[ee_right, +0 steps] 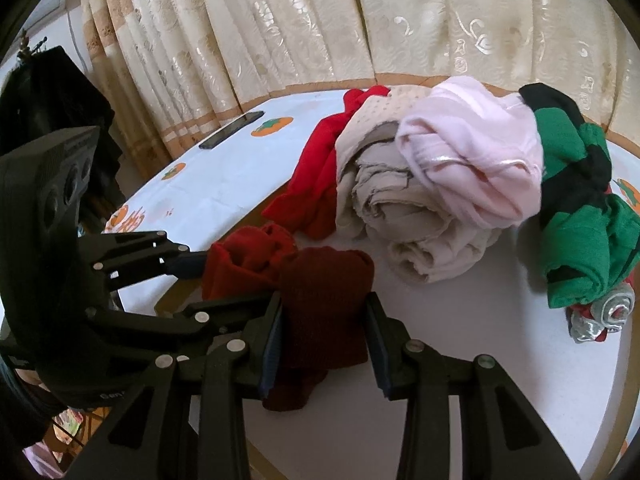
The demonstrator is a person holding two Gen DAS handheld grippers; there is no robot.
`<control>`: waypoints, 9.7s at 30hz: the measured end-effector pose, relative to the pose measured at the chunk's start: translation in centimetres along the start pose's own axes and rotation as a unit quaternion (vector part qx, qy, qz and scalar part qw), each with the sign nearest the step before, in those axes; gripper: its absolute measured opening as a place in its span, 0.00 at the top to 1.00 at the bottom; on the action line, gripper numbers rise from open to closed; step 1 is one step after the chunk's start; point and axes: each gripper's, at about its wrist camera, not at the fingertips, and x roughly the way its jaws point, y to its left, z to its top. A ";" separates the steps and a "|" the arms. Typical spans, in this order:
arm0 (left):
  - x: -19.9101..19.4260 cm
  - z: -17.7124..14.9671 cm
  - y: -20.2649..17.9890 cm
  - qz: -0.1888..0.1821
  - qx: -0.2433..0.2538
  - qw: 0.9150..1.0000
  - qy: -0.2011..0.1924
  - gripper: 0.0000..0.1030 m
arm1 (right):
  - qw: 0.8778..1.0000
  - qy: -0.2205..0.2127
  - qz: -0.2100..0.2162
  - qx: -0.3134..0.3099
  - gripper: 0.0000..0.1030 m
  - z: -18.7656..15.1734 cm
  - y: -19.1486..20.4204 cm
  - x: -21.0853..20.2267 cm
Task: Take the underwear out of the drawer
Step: 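Carry both socks over the beige tray beside the other garments, then lower both socks into the tray and open both tools, then raise both open tools and lower them back into the drawer, then grasp the grey sock with the left tool while the right tool grasps the beige sock, then lift both held socks out of the drawer and carry them over the tray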
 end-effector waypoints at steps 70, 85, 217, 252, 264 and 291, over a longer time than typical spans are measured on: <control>-6.8 -7.1 -6.9 0.000 0.032 0.998 -0.063 0.13 | 0.996 -0.040 -0.046 -0.070 0.41 -9.4 3.1 -10.5; -4.4 -11.5 -9.5 -0.015 0.058 0.998 -0.015 0.13 | 0.997 0.014 -0.066 -0.049 0.40 -15.6 0.8 -11.1; -7.3 -15.0 -14.5 -0.038 0.135 0.986 -0.086 0.88 | 0.999 -0.017 -0.019 -0.027 0.67 -18.5 1.3 -13.6; -13.2 -13.2 -13.4 -0.016 0.084 0.979 -0.183 0.88 | 0.992 -0.115 -0.024 -0.047 0.67 -16.5 4.2 -18.4; -14.1 -11.6 -13.1 -0.005 0.085 0.974 -0.209 0.88 | 0.988 -0.141 -0.030 -0.055 0.67 -15.1 4.4 -19.7; -14.2 -6.6 -11.7 0.002 0.088 0.967 -0.240 0.88 | 0.982 -0.176 -0.038 -0.062 0.66 -10.3 3.4 -21.0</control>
